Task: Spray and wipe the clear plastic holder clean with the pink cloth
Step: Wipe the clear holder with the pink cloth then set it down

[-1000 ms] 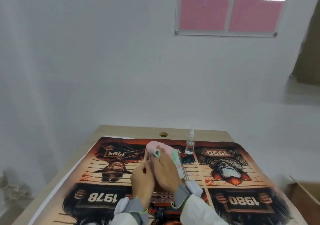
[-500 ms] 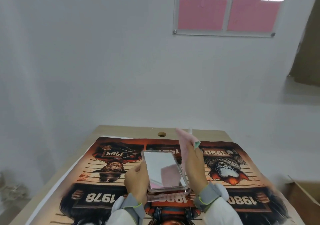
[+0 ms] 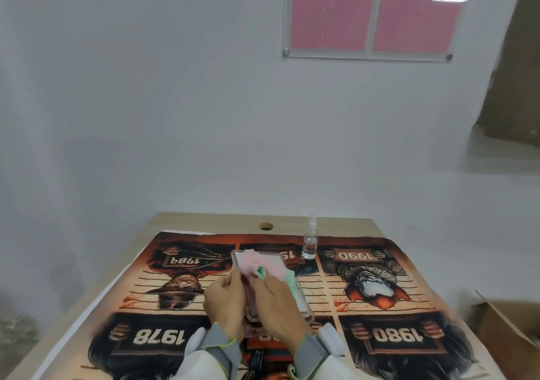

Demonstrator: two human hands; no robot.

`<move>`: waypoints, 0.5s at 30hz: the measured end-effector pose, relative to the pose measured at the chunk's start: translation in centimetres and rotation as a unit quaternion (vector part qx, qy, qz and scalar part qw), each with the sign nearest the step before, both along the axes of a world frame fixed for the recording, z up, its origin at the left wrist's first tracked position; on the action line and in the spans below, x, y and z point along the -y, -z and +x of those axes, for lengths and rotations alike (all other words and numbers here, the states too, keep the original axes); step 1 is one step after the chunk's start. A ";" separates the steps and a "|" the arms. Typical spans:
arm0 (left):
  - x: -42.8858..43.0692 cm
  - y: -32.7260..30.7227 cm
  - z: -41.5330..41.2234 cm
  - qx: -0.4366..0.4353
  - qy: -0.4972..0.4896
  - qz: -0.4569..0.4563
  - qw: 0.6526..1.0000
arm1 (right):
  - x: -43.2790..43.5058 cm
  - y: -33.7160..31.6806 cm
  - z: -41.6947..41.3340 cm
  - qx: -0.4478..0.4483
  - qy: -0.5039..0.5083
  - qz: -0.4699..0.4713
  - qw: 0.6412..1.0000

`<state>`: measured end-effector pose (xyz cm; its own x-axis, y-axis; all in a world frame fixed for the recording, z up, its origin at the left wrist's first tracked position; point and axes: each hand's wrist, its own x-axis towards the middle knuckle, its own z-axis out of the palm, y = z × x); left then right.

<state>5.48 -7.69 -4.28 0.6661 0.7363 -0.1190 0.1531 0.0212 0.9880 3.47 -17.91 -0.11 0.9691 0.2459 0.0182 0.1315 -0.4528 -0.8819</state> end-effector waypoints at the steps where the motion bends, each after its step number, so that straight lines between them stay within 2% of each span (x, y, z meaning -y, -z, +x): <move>1: 0.0 0.1 0.0 0.000 0.000 0.003 1.000 | -0.2 -0.3 -0.1 -0.011 -0.013 0.037 0.999; 3: -0.1 0.3 -0.2 0.004 -0.004 -0.012 1.000 | -0.2 -0.3 -0.1 -0.045 -0.036 0.119 0.991; 5: -0.3 0.3 -0.4 0.008 0.000 -0.040 0.999 | 0.4 -0.4 -0.1 -0.099 -0.009 0.205 0.974; 6: -0.3 0.3 -0.4 0.008 0.006 -0.054 0.998 | 0.9 -0.4 0.0 -0.146 0.007 0.270 0.952; 8: -0.5 0.2 -0.3 0.005 0.013 -0.073 0.997 | 2.0 -0.5 0.4 -0.228 0.031 0.434 0.871; 9: -0.6 0.3 -0.3 0.000 0.013 -0.084 0.996 | 2.7 -0.4 0.7 -0.231 0.058 0.492 0.838; 10: -0.6 0.2 -0.3 -0.004 0.013 -0.093 0.996 | 3.5 -0.3 1.1 -0.204 0.089 0.516 0.827; 11: -0.7 0.2 -0.3 -0.007 0.013 -0.098 0.995 | 4.3 -0.6 1.4 -0.160 0.125 0.495 0.845; 13: -0.7 0.4 -0.3 -0.010 0.013 -0.096 0.995 | 6.0 -1.1 2.0 -0.050 0.213 0.372 0.902; 15: -0.6 0.5 -0.3 -0.008 0.011 -0.093 0.996 | 7.4 -1.3 2.0 0.048 0.191 0.284 0.938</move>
